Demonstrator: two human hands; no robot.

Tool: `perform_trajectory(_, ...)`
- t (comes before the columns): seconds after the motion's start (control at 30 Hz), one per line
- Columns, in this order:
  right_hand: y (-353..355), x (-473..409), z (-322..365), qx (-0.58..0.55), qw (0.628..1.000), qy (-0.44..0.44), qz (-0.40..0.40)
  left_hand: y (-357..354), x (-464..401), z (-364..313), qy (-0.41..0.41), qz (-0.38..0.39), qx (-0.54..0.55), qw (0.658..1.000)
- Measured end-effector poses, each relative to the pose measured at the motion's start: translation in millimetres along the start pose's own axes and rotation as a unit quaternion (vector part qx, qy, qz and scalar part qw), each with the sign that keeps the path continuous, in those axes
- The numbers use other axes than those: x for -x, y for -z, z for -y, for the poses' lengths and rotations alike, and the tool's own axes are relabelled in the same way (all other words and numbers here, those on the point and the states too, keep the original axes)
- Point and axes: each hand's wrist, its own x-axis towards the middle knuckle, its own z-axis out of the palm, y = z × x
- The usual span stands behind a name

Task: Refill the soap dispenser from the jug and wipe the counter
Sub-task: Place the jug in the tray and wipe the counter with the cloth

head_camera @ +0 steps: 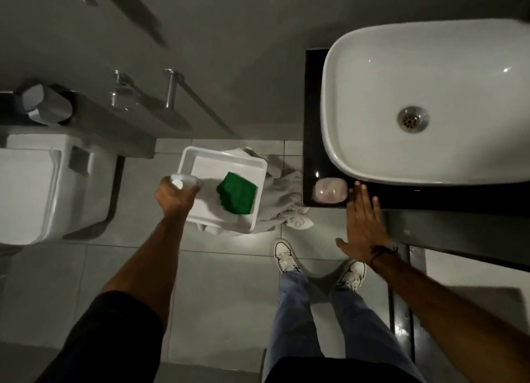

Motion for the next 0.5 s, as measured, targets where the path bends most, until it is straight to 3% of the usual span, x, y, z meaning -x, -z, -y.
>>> perform_trajectory(0.17,-0.4,-0.2,1.2,0.002,1.0,-0.013,0.014,-14.2,-38.6,2.9,0.007,0.018,0.018,1.0)
perform_trajectory(0.3,4.2,0.1,3.3,0.0,0.999,-0.024,0.028,-21.4,-39.7,2.9,0.008,-0.015,0.075,0.997)
perform_trajectory(0.43,9.9,0.8,5.9,0.004,0.998,-0.034,0.046,-40.2,-13.6,14.2,0.187,-0.03,0.09,0.978)
perform_trajectory(0.5,10.1,1.3,6.3,0.01,0.998,-0.038,0.048,-62.4,7.1,14.7,0.203,-0.007,0.097,0.974)
